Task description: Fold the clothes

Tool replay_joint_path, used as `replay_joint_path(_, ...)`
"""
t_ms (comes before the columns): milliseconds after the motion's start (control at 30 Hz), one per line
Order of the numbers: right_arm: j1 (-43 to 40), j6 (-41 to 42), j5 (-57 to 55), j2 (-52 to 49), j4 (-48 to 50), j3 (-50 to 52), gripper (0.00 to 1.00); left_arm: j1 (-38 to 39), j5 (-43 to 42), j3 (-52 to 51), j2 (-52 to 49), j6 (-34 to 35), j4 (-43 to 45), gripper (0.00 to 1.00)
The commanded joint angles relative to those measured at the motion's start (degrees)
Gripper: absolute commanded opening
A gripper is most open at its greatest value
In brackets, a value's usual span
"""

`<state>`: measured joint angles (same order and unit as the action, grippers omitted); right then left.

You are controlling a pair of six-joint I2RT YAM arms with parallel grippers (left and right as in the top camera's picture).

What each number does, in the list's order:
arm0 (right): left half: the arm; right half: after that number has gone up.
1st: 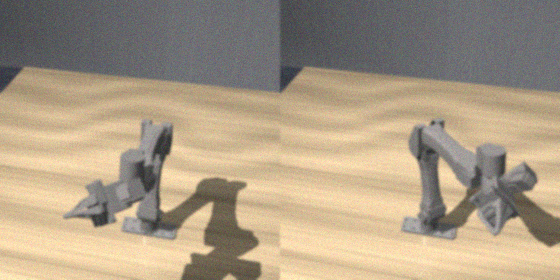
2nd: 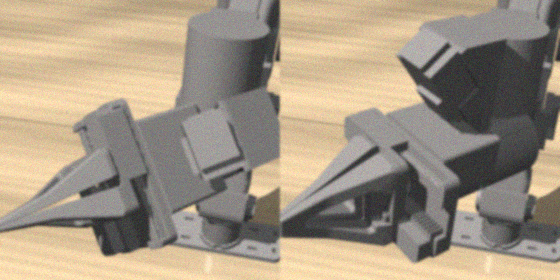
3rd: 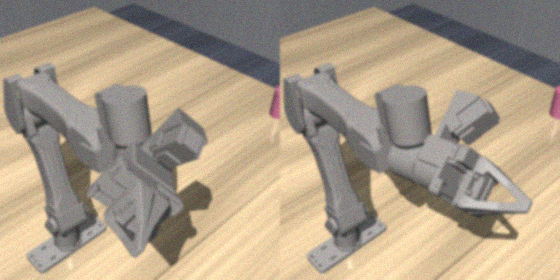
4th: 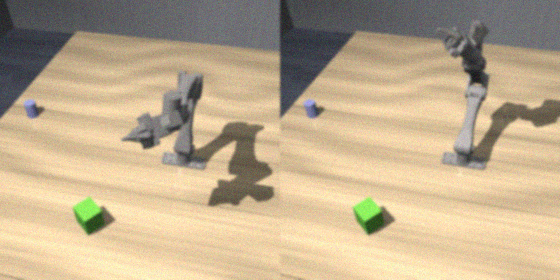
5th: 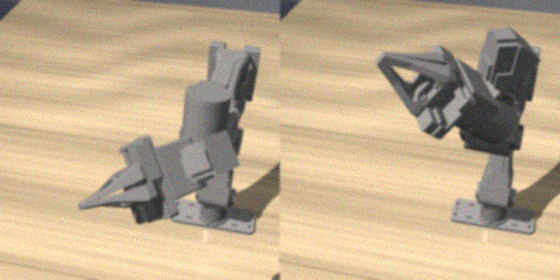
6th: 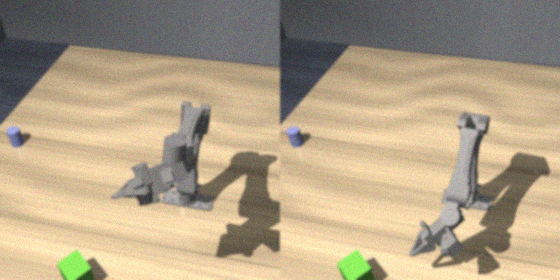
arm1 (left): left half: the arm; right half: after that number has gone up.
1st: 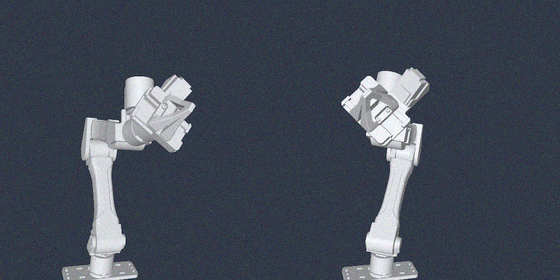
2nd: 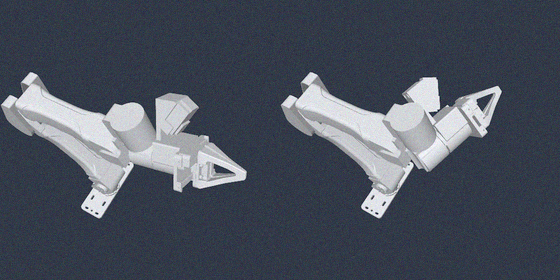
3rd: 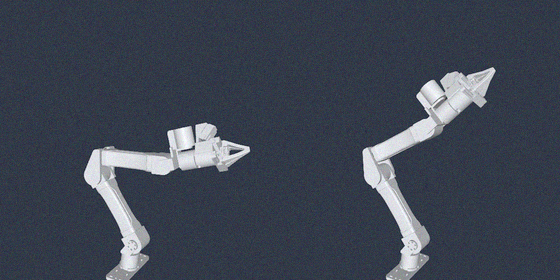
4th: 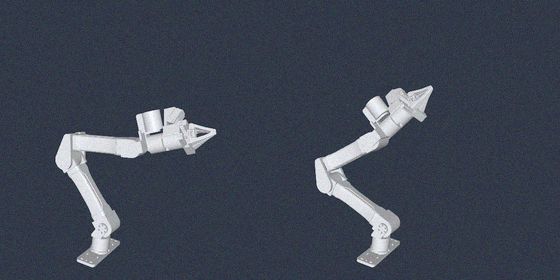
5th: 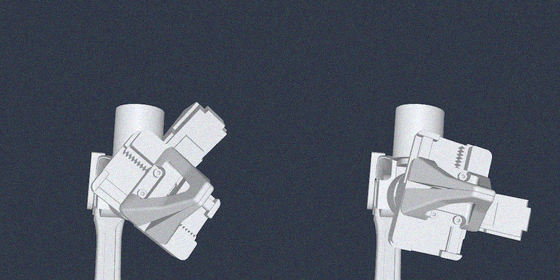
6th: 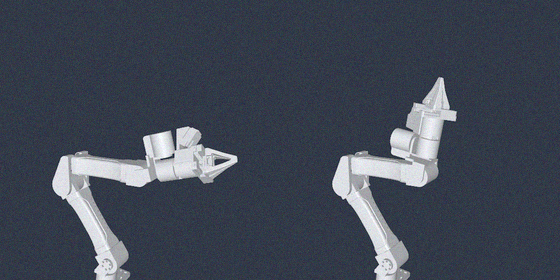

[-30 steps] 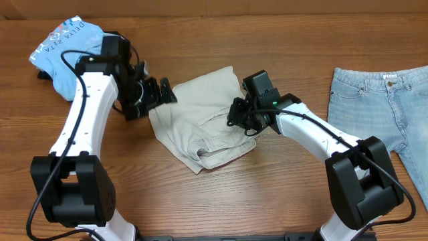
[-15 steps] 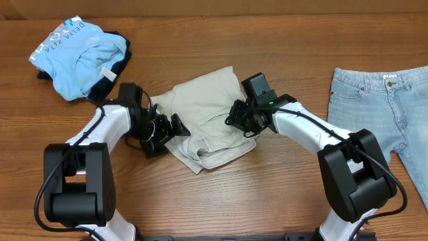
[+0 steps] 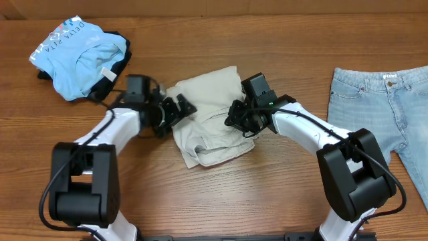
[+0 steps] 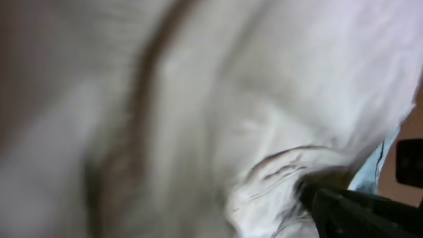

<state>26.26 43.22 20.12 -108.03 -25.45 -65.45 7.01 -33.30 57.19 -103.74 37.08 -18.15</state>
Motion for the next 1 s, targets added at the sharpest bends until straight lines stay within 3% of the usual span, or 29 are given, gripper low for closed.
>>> replay_joint_path(0, 0.0, -0.6, 0.5, -0.8, 0.3, 0.6, 0.11, 4.2, 1.9, -0.5, 0.0, 2.9, 1.6, 1.00)
replay_joint_path(233, 0.0, -0.6, 0.5, -0.8, -0.5, 0.6, 0.11, 4.7, 9.1, -0.5, 0.0, 2.4, 2.1, 1.00)
replay_joint_path(367, 0.0, -0.5, 0.5, -0.8, -0.5, 0.6, 0.11, 4.5, 9.2, -0.5, -1.0, -0.4, 3.8, 0.85)
replay_joint_path(400, 0.0, -0.5, 0.5, -0.8, -0.5, 0.6, 0.11, 4.5, 8.6, -0.5, -1.4, -0.4, 3.1, 0.85)
replay_joint_path(533, 0.0, -0.6, 0.5, -0.8, -1.2, 0.6, 0.11, 3.2, -4.1, -0.5, -3.4, -1.4, 1.8, 1.00)
replay_joint_path(667, 0.0, -0.5, 0.5, -0.8, -1.0, 0.6, 0.11, 1.2, -7.1, -0.5, -6.8, -6.5, 2.4, 1.00)
replay_joint_path(767, 0.0, -0.5, 0.5, -0.8, -1.0, 0.6, 0.11, -1.6, -14.8, -0.5, -11.6, -8.8, 4.4, 1.00)
replay_joint_path(867, 0.0, -0.5, 0.5, -0.8, -0.9, 0.6, 0.11, -2.9, -21.3, -0.3, -15.8, -7.7, 7.1, 1.00)
replay_joint_path(967, 0.0, -0.6, 0.5, -0.8, -1.0, 0.6, 0.11, -2.6, -23.8, 0.6, -18.6, -5.8, 8.9, 0.92)
